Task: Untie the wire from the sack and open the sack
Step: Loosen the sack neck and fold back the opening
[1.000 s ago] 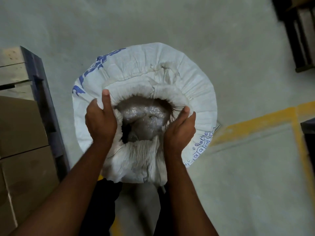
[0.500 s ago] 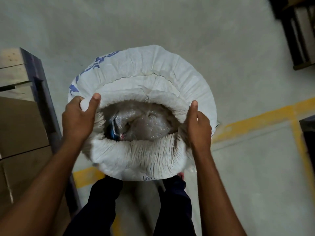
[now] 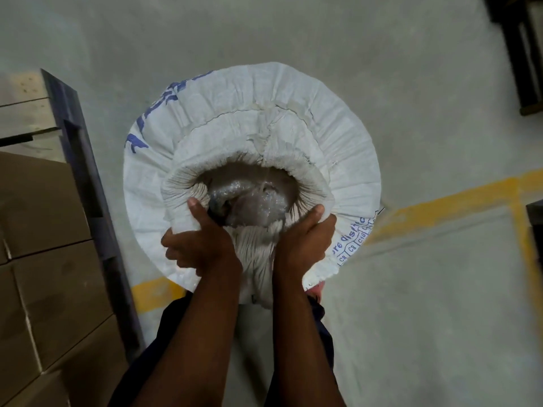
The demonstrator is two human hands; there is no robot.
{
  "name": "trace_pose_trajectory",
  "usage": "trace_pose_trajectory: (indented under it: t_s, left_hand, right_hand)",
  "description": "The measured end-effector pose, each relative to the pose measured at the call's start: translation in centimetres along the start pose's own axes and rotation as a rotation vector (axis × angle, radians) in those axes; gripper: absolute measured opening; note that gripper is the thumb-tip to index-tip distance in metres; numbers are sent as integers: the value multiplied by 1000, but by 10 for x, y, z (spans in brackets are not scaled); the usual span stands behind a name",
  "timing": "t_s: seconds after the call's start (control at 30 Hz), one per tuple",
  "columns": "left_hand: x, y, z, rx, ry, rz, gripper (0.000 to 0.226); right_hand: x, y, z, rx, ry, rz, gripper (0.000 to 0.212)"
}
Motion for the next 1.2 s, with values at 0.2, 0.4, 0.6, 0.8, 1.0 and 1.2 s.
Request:
trace_pose_trajectory:
  t_s: [0.2,0.4,0.6,0.8,1.0,1.2]
  left_hand:
    - [-33,-15,24,151,-286,-52,62]
    - [-31,17,40,377,-427,122,48]
    - [-39,35,56,407,-476,142,54]
    - [-40,34,43,339,-541,302,56]
    - [-46,31,34,279,-592,438,72]
    - [-72,7,-22,757,-868,111,38]
  right_hand:
    - [4,15,12,-8,-13,110,46]
    - [-14,10,30,292,-151,52,82]
    - [-39,-6,40,619,-260,224,101]
    - [-10,25,34,396,-22,-145,74]
    - [-8,33,31,160,10,12,45]
    - [48,55,1,136,500,387,35]
Point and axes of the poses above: each hand's wrist, its own z-axis towards the middle knuckle, its own y-axis out of the back of the hand, x = y × z, the point moved 10 cm from there along z, towards the middle knuckle, and after that the axes turned 10 degrees about -z, right-handed, at the moved point
